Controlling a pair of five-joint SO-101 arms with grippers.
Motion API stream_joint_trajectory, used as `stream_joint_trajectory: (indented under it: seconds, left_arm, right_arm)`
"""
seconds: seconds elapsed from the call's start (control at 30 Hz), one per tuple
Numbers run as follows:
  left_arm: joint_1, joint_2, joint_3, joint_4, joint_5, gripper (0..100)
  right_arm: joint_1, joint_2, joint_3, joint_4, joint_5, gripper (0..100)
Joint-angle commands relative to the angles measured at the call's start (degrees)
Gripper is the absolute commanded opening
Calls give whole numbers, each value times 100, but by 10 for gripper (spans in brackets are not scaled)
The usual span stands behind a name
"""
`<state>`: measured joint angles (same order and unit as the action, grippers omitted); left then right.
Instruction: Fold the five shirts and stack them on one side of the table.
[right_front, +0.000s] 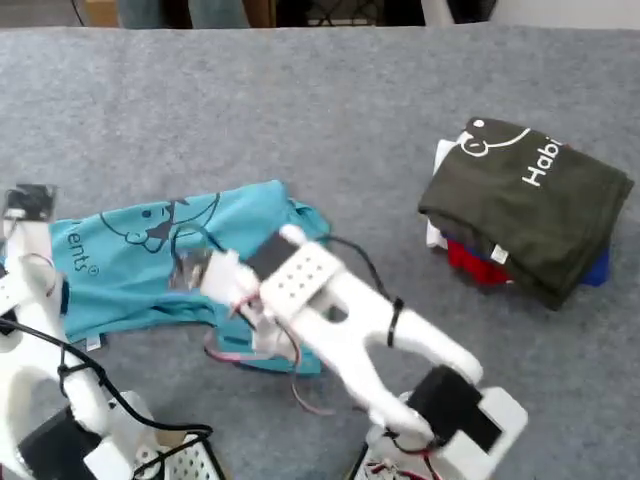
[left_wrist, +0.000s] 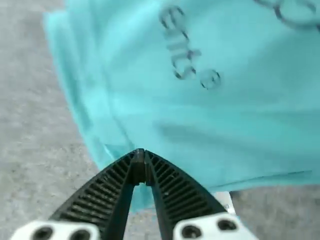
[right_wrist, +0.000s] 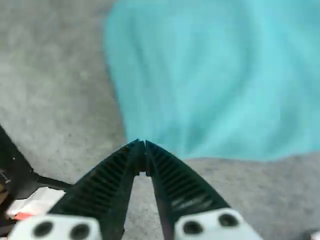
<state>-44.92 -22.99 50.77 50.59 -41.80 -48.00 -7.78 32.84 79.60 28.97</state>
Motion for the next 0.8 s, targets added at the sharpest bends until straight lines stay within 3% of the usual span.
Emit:
stream_joint_trajectory:
  seconds: [0.0, 0.27, 0.47, 0.77]
  left_arm:
    - [-295, 123, 31, -316, -149, 29]
    - [-1341, 747, -549, -765, 0, 29]
    - [-1420, 853, -804, -765, 176, 29]
    - [-1411, 844, -804, -765, 598, 29]
  right_arm:
    - [-308, -497, 541, -334, 44, 17]
    - [-598, -787, 919, -738, 79, 279]
    - [-598, -725, 1244, -1547, 53, 282]
    - [-589, 505, 1358, -2356, 62, 283]
